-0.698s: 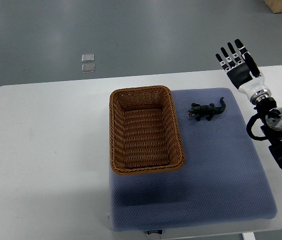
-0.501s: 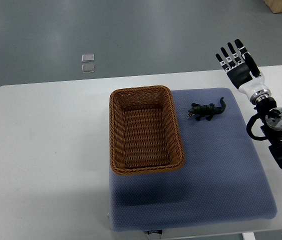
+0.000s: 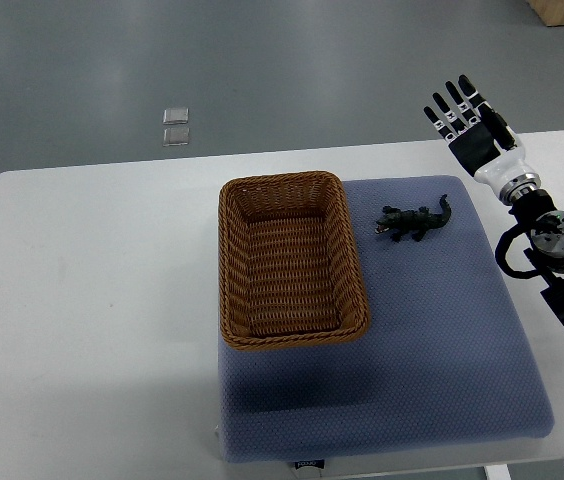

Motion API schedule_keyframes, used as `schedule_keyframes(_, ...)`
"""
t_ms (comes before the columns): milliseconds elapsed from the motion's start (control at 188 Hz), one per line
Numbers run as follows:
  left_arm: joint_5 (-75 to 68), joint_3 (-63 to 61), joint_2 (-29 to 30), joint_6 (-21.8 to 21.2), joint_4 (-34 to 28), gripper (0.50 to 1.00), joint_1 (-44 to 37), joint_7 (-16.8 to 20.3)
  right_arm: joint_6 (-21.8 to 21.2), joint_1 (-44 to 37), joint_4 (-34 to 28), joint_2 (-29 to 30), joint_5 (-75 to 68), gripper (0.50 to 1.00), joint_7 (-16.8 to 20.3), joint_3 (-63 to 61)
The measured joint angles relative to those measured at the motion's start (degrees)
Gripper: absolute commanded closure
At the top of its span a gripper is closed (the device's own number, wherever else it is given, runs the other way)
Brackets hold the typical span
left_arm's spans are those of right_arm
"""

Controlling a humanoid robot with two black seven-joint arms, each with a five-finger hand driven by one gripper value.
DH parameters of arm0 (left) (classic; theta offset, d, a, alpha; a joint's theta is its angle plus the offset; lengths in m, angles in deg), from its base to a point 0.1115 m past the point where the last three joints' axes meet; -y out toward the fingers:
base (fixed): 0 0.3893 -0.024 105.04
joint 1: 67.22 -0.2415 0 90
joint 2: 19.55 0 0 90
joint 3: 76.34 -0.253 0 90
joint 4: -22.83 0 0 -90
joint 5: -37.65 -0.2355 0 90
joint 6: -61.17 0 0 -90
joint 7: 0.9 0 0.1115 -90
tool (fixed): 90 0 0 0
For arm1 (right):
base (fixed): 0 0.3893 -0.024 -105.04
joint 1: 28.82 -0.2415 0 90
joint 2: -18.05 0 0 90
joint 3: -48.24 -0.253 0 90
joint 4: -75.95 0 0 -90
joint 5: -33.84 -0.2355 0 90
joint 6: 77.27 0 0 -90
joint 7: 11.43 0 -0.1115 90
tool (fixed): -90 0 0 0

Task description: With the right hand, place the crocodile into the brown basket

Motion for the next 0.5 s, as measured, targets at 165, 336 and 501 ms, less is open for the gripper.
schedule_keyframes(165,0.0,0.0,0.0,0.0,-0.1,0.500,0.0,0.0,-3.3,-3.7,-1.7,-3.9,10.6,0.570,1.4,7.0)
schedule_keyframes(336,0.0,0.0,0.0,0.0,-0.1,0.500,0.0,0.0,-6.3,-9.8,-5.8,-9.6,31.1,0.570,2.4,19.3)
schedule_keyframes(501,0.0,-0.1,0.0,0.0,0.0,0.500,0.0,0.0,-7.3,-17.8,-10.2,-13.5,59.1,0.570,2.5,30.5)
